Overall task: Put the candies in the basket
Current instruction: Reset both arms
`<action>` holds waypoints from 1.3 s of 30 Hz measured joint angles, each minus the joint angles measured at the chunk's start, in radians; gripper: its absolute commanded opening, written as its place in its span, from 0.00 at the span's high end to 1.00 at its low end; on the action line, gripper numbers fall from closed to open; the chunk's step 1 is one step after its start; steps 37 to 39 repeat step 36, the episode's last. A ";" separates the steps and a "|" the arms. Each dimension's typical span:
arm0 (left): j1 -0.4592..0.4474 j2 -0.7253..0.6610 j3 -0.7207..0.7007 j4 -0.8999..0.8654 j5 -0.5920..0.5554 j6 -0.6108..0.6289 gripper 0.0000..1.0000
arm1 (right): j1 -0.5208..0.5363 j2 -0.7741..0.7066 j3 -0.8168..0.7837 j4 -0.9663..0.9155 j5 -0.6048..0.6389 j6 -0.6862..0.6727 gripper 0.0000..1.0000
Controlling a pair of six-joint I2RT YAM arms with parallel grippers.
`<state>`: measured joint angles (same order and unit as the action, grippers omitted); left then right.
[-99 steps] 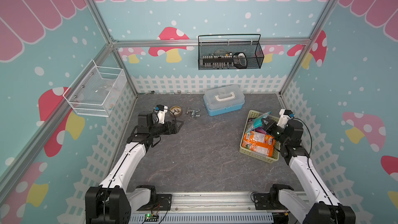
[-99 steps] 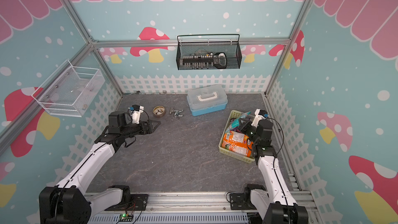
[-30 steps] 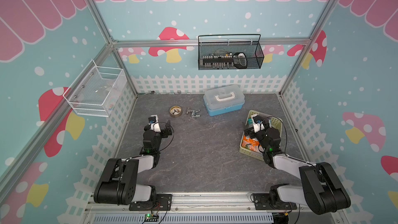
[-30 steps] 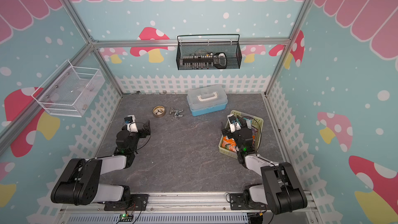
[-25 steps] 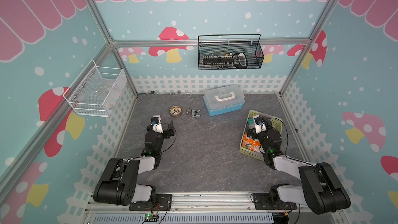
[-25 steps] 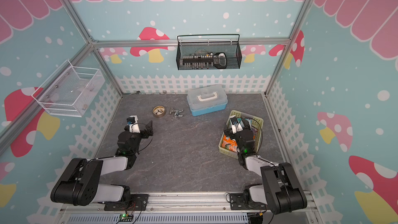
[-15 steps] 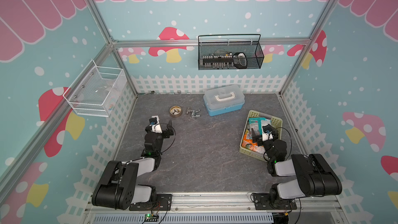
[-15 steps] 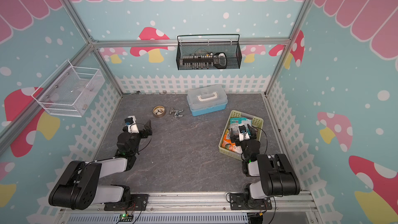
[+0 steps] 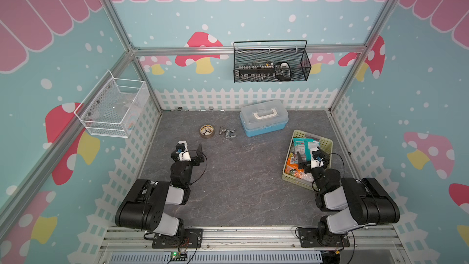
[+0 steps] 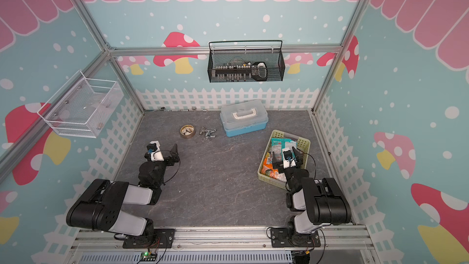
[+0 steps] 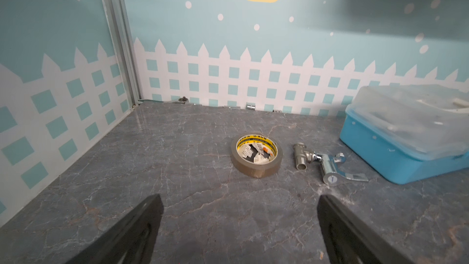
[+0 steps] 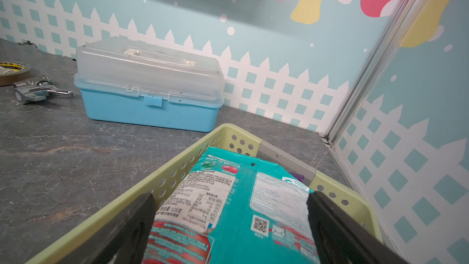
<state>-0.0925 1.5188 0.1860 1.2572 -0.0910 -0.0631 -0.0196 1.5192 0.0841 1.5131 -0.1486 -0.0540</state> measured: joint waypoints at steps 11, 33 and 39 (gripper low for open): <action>0.026 0.011 0.031 0.015 0.043 0.000 0.01 | 0.000 0.000 0.081 -0.109 0.091 0.045 0.01; 0.026 0.011 0.031 0.019 0.043 0.000 0.01 | 0.000 0.000 0.111 -0.176 0.092 0.048 0.01; 0.026 0.011 0.031 0.019 0.043 0.000 0.01 | 0.000 0.000 0.111 -0.176 0.092 0.048 0.01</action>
